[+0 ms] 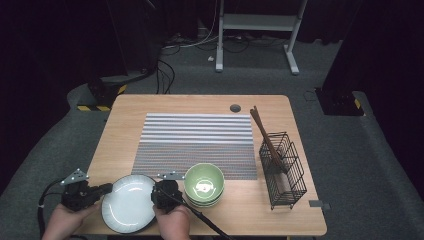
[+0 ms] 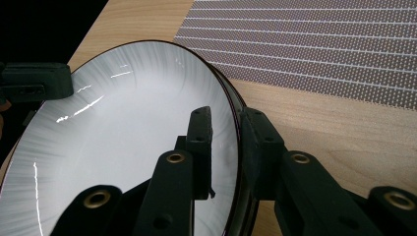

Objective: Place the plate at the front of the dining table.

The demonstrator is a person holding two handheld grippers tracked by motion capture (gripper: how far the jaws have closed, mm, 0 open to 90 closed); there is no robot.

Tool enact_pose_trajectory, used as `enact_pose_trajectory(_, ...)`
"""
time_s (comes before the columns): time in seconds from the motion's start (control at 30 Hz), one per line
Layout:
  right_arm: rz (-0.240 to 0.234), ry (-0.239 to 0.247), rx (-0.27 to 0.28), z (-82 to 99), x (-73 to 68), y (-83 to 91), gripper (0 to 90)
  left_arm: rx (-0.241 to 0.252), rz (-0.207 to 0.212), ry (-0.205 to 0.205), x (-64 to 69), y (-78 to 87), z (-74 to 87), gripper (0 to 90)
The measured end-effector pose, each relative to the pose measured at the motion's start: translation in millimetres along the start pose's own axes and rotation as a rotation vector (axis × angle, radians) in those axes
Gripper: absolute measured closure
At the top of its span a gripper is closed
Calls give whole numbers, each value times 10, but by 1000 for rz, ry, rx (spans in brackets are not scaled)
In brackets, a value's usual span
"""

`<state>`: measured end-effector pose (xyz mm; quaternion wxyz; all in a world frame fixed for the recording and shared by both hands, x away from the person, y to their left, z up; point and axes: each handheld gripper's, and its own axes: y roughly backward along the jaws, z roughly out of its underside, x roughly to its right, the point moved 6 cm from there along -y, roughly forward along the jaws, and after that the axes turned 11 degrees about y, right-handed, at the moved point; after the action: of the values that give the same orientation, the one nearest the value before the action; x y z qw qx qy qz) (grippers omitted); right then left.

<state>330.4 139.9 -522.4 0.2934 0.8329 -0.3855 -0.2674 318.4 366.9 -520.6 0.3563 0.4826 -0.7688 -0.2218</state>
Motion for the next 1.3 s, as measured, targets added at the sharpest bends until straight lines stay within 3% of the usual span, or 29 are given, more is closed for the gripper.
enact_pose_trajectory(0.23, 21, 39, 11, 11, -28, -7, 726, -2, -8, 0, 4, 5, -6, 848)
enact_pose_trajectory(0.6, 17, 52, -8, 0, -54, -45, 710, -5, 7, 17, -21, 44, -4, 845)
enact_pose_trajectory(0.83, 26, 77, -4, -18, -66, -75, 700, -28, 22, 15, -4, 60, 8, 730)
enact_pose_trajectory(0.93, 34, 94, 2, -22, -68, -85, 700, -94, 30, 4, 27, 19, 64, 665)
enact_pose_trajectory(1.07, 39, 108, 1, -12, -70, -81, 713, -100, -17, -21, 19, 6, 85, 734)
enact_pose_trajectory(1.3, 29, 110, -11, 8, -81, -87, 699, -94, -11, -16, 21, 26, 88, 769)
